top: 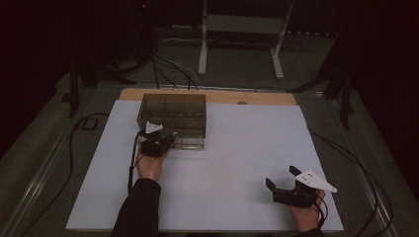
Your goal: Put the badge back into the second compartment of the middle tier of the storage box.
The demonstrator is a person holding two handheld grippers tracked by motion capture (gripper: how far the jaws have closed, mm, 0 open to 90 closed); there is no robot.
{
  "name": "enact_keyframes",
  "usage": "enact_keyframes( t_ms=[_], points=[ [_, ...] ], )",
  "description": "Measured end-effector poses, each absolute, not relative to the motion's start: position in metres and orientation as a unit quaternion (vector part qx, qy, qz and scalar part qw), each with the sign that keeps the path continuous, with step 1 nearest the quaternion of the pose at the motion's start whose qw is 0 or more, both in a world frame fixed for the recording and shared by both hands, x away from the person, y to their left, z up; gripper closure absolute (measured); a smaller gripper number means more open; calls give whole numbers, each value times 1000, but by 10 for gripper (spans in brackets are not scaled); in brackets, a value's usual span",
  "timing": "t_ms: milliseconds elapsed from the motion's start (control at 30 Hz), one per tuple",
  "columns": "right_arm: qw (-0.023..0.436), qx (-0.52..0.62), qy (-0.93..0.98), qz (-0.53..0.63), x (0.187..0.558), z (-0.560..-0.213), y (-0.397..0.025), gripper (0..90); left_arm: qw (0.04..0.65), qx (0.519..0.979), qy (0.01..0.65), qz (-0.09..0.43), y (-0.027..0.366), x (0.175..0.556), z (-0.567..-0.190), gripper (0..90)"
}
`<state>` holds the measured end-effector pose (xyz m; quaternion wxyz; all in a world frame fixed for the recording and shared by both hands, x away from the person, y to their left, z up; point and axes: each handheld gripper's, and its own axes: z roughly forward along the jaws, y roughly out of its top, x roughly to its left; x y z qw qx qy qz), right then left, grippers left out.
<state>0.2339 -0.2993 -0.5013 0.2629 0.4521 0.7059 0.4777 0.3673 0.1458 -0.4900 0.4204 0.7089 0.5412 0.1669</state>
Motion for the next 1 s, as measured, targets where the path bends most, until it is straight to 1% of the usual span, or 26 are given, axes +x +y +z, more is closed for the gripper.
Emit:
enact_keyframes(
  t_ms=[33,67,100,133,200,400,500,533,567,667,767,933,1000],
  points=[
    [263,452,706,477,234,-501,-299,0,421,708,543,164,146,367,-490,845],
    [263,452,706,477,234,-501,-299,0,421,708,543,164,146,367,-490,777],
    [263,452,706,477,234,-501,-299,0,427,706,543,159,147,367,-489,777],
    [263,452,706,478,234,-501,-299,0,427,706,542,161,146,367,-489,674],
    [263,452,706,477,234,-501,-299,0,425,706,542,168,146,366,-488,584],
    [262,451,707,477,234,-502,-299,0,426,701,546,172,151,365,-485,397],
    [262,452,707,477,234,-502,-299,0,421,701,545,182,152,363,-482,307],
    [262,452,707,477,234,-502,-299,0,421,701,545,182,152,363,-482,280],
    [262,452,707,477,234,-502,-299,0,419,701,545,188,152,363,-481,280],
    [262,451,708,476,234,-502,-298,0,418,702,542,196,153,361,-477,186],
    [262,451,708,476,234,-502,-298,0,417,705,536,203,154,360,-474,142],
    [262,451,708,477,234,-502,-298,0,419,710,524,212,156,357,-468,24],
    [261,451,708,477,234,-502,-298,0,420,712,520,216,157,355,-466,16]
  ],
)
